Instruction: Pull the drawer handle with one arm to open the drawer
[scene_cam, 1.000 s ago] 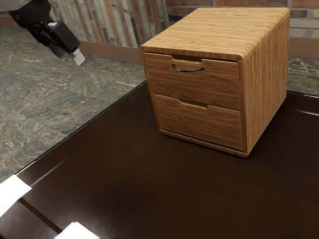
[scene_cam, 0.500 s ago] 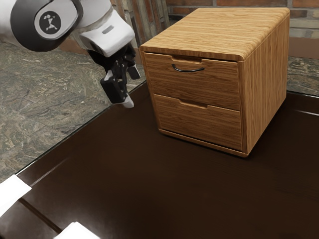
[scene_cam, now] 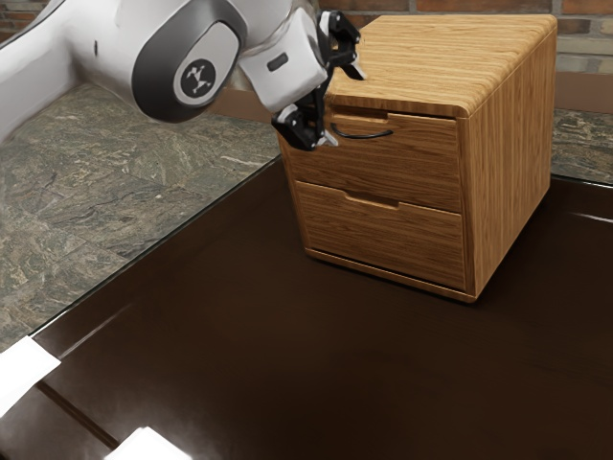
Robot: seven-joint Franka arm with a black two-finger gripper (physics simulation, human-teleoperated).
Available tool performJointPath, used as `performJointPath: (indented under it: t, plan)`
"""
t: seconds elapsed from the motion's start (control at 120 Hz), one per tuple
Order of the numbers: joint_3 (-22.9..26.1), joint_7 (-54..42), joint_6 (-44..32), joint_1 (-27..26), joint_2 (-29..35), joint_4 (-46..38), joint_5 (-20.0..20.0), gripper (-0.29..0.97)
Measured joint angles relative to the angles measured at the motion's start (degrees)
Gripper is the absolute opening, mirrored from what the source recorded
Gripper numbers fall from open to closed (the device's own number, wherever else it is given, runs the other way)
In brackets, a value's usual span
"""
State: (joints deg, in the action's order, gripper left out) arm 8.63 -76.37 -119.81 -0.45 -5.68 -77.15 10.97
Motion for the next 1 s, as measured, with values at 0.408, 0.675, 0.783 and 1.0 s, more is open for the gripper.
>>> performJointPath:
  t: [0.408,0.675,0.783,1.0]
  plan:
    - [3.02,-7.37,17.12,0.47,-8.98,13.74,7.49,0.66]
    - [3.87,-10.11,16.76,0.48,-13.73,17.92,7.76,0.66]
    - [3.75,-10.93,14.85,1.54,-14.5,18.77,7.7,0.66]
    - [2.4,-12.15,10.96,3.95,-15.48,14.05,6.4,0.66]
